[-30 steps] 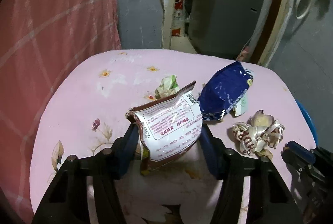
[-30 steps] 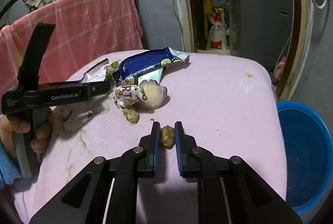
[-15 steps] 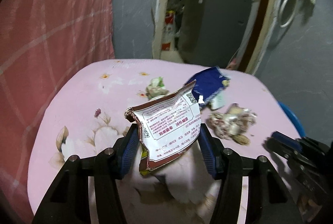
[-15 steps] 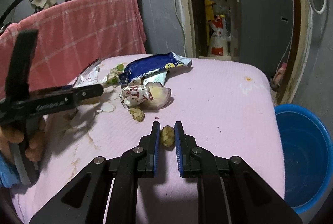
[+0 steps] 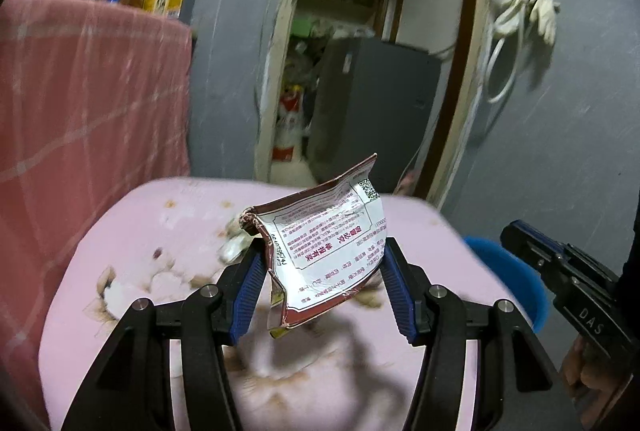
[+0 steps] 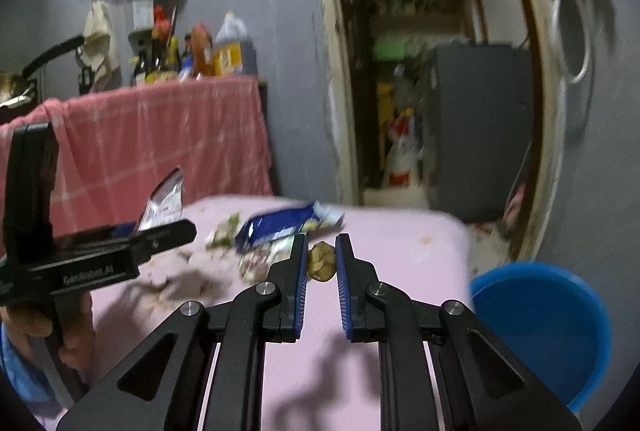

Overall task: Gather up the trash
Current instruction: 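Lift both items over the blue basin and open both tools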

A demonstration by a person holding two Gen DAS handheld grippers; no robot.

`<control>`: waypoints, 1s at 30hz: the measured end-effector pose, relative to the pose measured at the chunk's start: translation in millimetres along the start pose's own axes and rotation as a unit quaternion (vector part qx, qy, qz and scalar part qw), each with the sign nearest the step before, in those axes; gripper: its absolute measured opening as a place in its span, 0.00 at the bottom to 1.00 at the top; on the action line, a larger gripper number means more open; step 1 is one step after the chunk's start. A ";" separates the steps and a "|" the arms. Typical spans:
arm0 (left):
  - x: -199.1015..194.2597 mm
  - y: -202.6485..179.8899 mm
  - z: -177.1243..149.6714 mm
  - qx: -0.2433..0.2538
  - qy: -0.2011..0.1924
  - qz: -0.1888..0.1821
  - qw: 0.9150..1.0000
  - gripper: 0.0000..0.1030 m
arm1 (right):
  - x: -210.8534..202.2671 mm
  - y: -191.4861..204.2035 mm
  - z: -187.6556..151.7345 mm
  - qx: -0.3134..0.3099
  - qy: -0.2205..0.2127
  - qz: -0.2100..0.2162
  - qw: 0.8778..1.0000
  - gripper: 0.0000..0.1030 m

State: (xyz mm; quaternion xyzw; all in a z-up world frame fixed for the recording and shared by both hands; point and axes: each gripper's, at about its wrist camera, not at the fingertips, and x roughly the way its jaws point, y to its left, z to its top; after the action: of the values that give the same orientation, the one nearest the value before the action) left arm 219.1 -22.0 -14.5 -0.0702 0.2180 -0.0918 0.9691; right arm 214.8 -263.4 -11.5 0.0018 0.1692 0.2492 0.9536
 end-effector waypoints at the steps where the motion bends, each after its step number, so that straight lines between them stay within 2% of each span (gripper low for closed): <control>1: -0.9 -2.5 3.2 0.000 -0.008 -0.006 1.000 0.50 | -7.4 -1.4 4.3 -0.004 -0.017 -0.011 1.000 0.12; 7: -2.3 -41.5 20.4 0.008 -0.054 -0.051 0.997 0.50 | -42.4 -16.8 23.3 -0.013 -0.091 -0.065 0.994 0.12; 11: 2.4 -70.2 28.3 0.017 -0.067 -0.076 0.995 0.50 | -58.5 -36.9 29.8 0.000 -0.116 -0.094 0.989 0.12; 19: 35.6 -123.1 32.6 0.023 -0.040 -0.122 0.991 0.51 | -78.2 -80.7 23.5 0.030 -0.122 -0.163 0.979 0.12; 26: 61.5 -158.1 32.3 0.034 -0.009 -0.147 0.989 0.52 | -87.4 -116.0 13.6 0.062 -0.112 -0.190 0.973 0.12; 30: 79.4 -172.6 29.9 0.046 0.016 -0.150 0.988 0.52 | -83.6 -134.0 7.4 0.080 -0.091 -0.199 0.972 0.12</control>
State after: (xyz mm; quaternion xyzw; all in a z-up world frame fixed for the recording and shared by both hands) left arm 277.1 -203.7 10.1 -0.0555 0.2156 -0.2469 0.9431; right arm 212.3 -419.9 10.6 0.0669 0.0980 0.0384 0.9922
